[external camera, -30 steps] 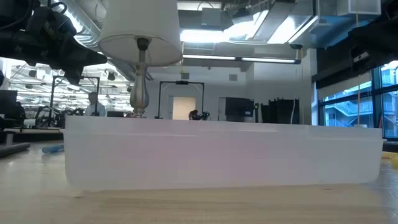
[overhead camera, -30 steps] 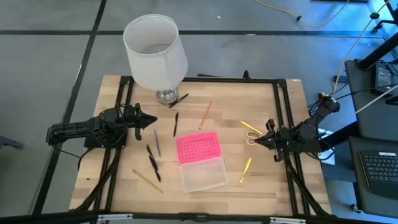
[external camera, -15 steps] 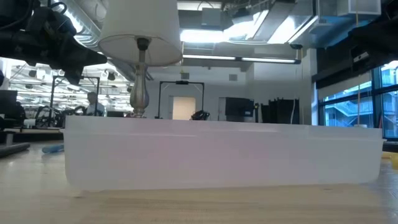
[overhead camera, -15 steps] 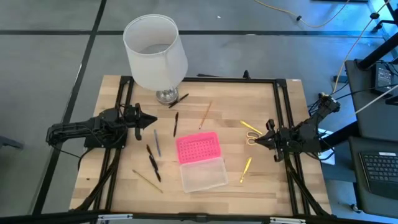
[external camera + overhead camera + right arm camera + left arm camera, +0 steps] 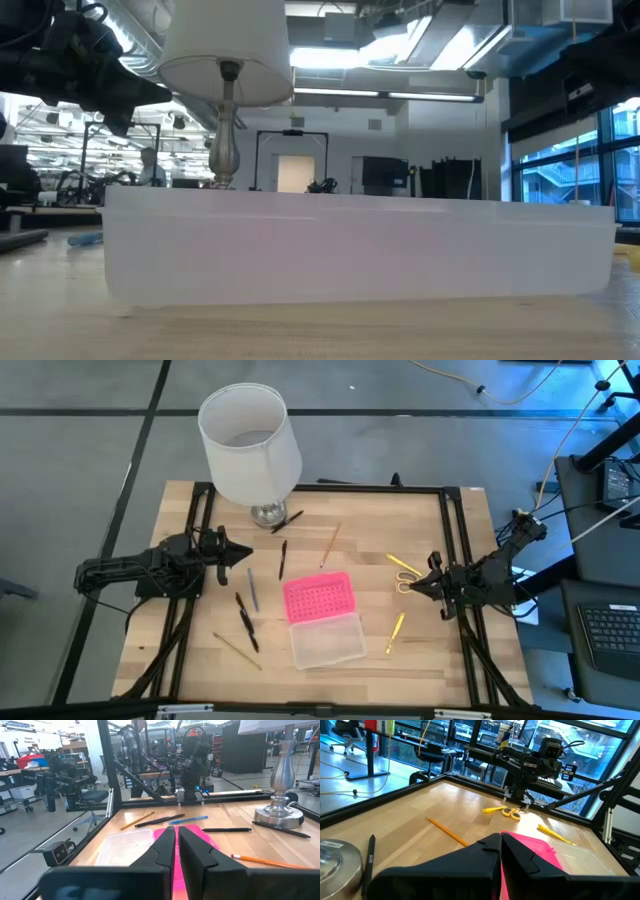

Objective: Pick & place school supplies into a supply box

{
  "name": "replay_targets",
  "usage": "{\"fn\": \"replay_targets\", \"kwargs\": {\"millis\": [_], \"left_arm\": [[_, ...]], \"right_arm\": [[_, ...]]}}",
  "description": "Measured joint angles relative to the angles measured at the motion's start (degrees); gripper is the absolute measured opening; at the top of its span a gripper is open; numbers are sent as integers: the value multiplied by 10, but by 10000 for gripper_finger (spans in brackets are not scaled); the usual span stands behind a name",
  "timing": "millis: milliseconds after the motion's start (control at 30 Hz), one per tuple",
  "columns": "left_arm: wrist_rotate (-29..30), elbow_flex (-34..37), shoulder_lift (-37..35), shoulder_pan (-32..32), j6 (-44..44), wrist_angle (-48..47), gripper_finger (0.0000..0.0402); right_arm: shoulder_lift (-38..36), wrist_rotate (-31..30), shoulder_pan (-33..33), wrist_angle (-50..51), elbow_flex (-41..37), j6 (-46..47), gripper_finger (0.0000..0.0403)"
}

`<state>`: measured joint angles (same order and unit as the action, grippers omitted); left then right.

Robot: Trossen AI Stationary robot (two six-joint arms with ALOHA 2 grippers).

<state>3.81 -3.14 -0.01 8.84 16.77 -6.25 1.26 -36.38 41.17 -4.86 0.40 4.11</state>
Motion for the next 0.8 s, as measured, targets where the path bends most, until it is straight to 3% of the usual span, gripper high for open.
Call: {"fn": "replay_targets", "kwargs": {"millis": [233, 633, 800], "left_arm": [[0, 0, 0, 0, 0, 0, 6], [0, 0, 0, 0, 0, 0, 6], [4, 0, 0, 0, -4, 0, 6]], "right_arm": [[0, -32, -1, -3, 0, 34, 28], [0, -32, -1, -5, 0, 46, 30], [0, -32, -1, -4, 0, 62, 64]]}}
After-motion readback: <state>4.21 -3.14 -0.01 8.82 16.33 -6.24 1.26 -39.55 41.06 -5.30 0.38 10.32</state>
